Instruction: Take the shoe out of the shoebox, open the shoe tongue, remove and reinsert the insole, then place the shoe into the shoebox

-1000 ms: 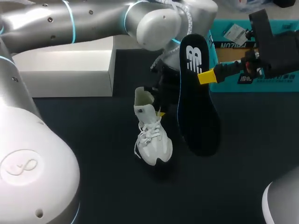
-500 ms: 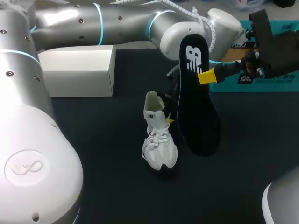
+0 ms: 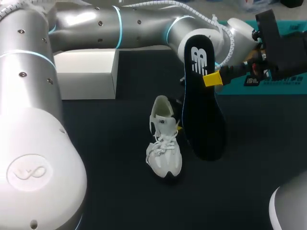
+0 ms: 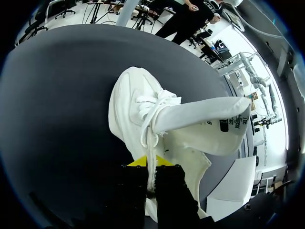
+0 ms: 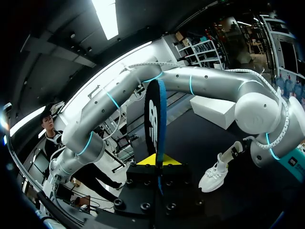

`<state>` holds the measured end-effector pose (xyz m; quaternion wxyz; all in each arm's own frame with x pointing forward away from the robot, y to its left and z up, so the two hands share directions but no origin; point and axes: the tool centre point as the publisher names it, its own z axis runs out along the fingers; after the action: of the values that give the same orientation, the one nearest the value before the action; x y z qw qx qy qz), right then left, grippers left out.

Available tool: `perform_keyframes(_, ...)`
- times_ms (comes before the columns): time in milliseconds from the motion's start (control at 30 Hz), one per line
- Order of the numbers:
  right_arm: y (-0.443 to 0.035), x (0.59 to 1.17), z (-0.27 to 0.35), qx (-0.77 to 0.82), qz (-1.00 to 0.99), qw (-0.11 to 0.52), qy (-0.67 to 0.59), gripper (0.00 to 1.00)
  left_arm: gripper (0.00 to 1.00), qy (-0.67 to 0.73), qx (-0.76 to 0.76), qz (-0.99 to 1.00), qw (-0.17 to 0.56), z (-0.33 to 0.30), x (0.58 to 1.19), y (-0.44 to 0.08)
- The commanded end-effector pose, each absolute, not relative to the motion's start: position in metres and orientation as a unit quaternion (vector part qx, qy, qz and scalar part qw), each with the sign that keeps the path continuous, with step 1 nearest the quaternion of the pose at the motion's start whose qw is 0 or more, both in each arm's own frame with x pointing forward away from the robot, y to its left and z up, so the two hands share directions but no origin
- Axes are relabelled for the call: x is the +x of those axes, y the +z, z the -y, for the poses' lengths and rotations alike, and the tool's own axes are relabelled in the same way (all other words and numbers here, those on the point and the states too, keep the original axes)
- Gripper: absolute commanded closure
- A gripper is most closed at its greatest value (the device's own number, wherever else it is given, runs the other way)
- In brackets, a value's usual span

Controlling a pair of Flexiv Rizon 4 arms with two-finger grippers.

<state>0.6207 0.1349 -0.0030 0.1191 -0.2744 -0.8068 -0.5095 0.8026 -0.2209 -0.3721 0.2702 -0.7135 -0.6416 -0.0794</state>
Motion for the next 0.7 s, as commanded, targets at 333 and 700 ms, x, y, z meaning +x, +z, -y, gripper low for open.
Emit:
perform_keyframes(333, -0.003, 0.624, -0.138, -0.275, 0.808, 0.120, -0.507, 1.00, 0.00, -0.045, -0.700, 0.674, 0.231, 0.235, 0.811, -0.331)
perform_keyframes(700, -0.003, 0.624, -0.138, -0.275, 0.808, 0.120, -0.507, 1.00, 0.00, 0.008, -0.690, 0.706, 0.159, 0.246, 0.834, -0.279)
